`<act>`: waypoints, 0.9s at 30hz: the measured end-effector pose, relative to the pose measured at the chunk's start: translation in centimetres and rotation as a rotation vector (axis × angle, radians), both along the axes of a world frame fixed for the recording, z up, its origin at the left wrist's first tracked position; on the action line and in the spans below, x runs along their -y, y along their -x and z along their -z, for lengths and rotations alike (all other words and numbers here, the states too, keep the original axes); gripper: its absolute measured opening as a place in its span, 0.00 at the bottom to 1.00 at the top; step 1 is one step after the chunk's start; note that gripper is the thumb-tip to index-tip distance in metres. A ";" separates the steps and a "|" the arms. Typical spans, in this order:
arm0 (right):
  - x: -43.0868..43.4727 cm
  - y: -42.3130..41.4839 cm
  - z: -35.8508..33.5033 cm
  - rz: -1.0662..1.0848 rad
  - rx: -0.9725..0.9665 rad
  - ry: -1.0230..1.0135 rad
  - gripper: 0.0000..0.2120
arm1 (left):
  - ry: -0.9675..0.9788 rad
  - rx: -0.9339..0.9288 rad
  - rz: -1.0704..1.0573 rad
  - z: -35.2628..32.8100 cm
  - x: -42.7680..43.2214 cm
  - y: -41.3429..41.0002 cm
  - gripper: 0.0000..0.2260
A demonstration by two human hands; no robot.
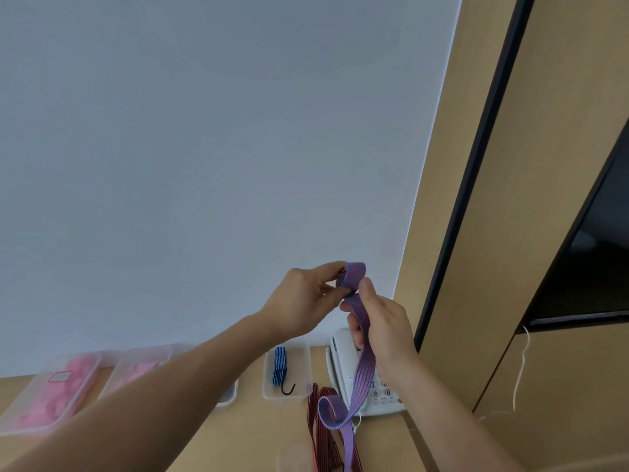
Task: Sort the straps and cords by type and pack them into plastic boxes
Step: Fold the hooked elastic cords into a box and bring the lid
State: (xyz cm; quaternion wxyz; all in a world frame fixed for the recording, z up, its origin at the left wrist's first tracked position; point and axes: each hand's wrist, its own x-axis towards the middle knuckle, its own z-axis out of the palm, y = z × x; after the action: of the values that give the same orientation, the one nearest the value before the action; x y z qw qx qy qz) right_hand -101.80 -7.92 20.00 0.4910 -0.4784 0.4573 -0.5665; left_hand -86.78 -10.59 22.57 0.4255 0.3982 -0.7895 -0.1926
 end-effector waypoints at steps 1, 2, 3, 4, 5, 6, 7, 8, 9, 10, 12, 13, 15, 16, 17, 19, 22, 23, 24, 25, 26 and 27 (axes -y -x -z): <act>-0.1 0.0 -0.2 -0.009 0.014 -0.010 0.28 | 0.057 0.053 -0.019 0.1 -0.2 0.0 0.09; -0.1 0.0 -0.4 -0.017 0.021 -0.018 0.30 | 0.118 0.101 -0.045 0.1 -0.2 0.1 0.07; -0.2 0.0 -0.5 -0.020 0.020 -0.025 0.30 | 0.184 0.151 -0.071 0.1 -0.2 0.2 0.06; -0.2 -0.1 -0.7 -0.021 0.016 -0.029 0.30 | 0.264 0.197 -0.091 0.1 -0.2 0.2 0.07; -0.2 0.0 -0.8 -0.022 0.011 -0.031 0.30 | 0.341 0.235 -0.098 0.1 -0.3 0.1 0.09; -0.2 0.0 -0.8 -0.023 0.009 -0.032 0.31 | 0.405 0.260 -0.090 0.2 -0.5 0.1 0.11; -0.3 0.0 -0.9 -0.022 0.013 -0.035 0.31 | 0.449 0.278 -0.076 0.2 -0.6 0.1 0.12; -0.3 0.1 -0.9 -0.024 0.024 -0.038 0.31 | 0.484 0.290 -0.066 0.2 -0.5 0.0 0.14; -0.4 0.2 -1.0 -0.030 0.041 -0.039 0.31 | 0.511 0.298 -0.067 0.2 -0.5 -0.1 0.15; -0.5 0.2 -1.1 -0.042 0.056 -0.035 0.32 | 0.535 0.306 -0.076 0.2 -0.5 0.0 0.18; -0.6 0.1 -1.1 -0.068 0.070 -0.020 0.31 | 0.612 0.358 -0.095 0.3 -0.1 -0.1 0.24; -0.6 0.1 -1.1 -0.072 0.074 -0.014 0.29 | 0.651 0.388 -0.097 0.4 0.1 -0.2 0.26; -0.5 0.3 -1.1 -0.063 0.067 0.009 0.25 | 0.592 0.360 -0.101 0.8 0.2 -0.2 0.27; -0.4 0.3 -1.1 -0.055 0.049 0.030 0.23 | 0.453 0.255 -0.102 0.9 0.2 0.0 0.27; -0.4 0.4 -1.1 -0.047 0.024 0.054 0.23 | 0.221 0.108 -0.094 0.6 0.1 0.2 0.26; -0.3 0.4 -1.0 -0.034 -0.032 0.110 0.23 | -0.366 -0.281 -0.011 -0.6 -0.1 0.7 0.23; -0.3 0.3 -0.7 -0.021 -0.097 0.165 0.22 | -0.744 -0.496 0.144 -1.8 -0.2 0.9 0.19; -0.3 0.3 -0.6 -0.017 -0.101 0.167 0.21 | -0.729 -0.459 0.169 -1.9 -0.4 0.9 0.17; -0.3 0.3 -0.5 -0.010 -0.100 0.161 0.20 | -0.689 -0.441 0.180 -2.0 -0.6 0.8 0.14; -0.2 0.2 -0.4 -0.001 -0.104 0.147 0.20 | -0.650 -0.447 0.174 -2.0 -0.6 0.8 0.11; -0.1 0.2 -0.3 0.007 -0.114 0.129 0.19 | -0.620 -0.467 0.161 -2.0 -0.5 0.7 0.10; -0.1 0.3 -0.3 0.012 -0.122 0.110 0.19 | -0.590 -0.484 0.157 -2.0 -0.4 0.7 0.12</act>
State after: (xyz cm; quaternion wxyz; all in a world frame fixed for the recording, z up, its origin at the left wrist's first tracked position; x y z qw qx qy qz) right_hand -102.06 -7.81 20.26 0.4316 -0.5357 0.4574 -0.5636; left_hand -87.46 -10.24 24.58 0.4507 0.3849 -0.6052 -0.5316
